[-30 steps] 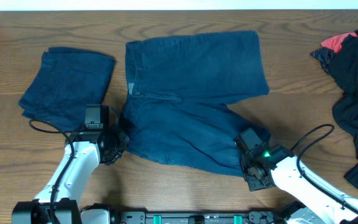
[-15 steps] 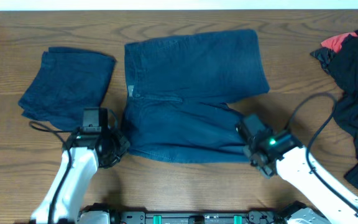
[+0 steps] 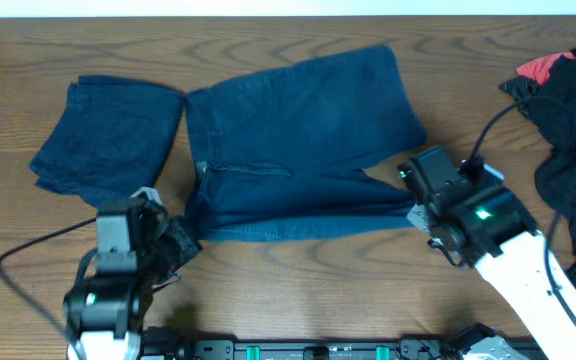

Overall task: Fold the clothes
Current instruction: 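Fold the shorts bottom half up over the top with both grippers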

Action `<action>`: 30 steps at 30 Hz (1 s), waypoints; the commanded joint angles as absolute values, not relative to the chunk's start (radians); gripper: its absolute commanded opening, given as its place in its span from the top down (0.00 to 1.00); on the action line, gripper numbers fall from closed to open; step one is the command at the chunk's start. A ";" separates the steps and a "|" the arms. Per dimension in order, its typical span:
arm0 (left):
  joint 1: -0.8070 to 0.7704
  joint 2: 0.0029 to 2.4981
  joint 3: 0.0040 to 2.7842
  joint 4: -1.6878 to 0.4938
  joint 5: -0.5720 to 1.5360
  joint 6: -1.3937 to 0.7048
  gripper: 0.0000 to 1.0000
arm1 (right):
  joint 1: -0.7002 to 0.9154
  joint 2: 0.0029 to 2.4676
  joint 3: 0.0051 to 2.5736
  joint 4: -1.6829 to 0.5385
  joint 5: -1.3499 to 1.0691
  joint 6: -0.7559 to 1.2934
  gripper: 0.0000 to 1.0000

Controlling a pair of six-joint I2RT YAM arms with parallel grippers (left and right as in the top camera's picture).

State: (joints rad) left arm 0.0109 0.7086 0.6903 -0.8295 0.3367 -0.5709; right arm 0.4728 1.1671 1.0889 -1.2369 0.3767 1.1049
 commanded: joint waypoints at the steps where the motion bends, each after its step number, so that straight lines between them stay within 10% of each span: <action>1: 0.015 0.653 0.756 -0.829 0.332 -0.550 0.94 | 0.457 1.099 1.140 -1.222 0.497 1.021 0.99; 10: 0.015 0.734 0.781 -0.660 0.294 -0.568 0.94 | 0.414 1.096 1.212 -0.759 0.519 0.511 0.99; 30: 0.016 1.482 0.781 0.186 0.188 -0.725 0.94 | 0.303 1.680 1.212 -0.023 0.520 0.260 0.99</action>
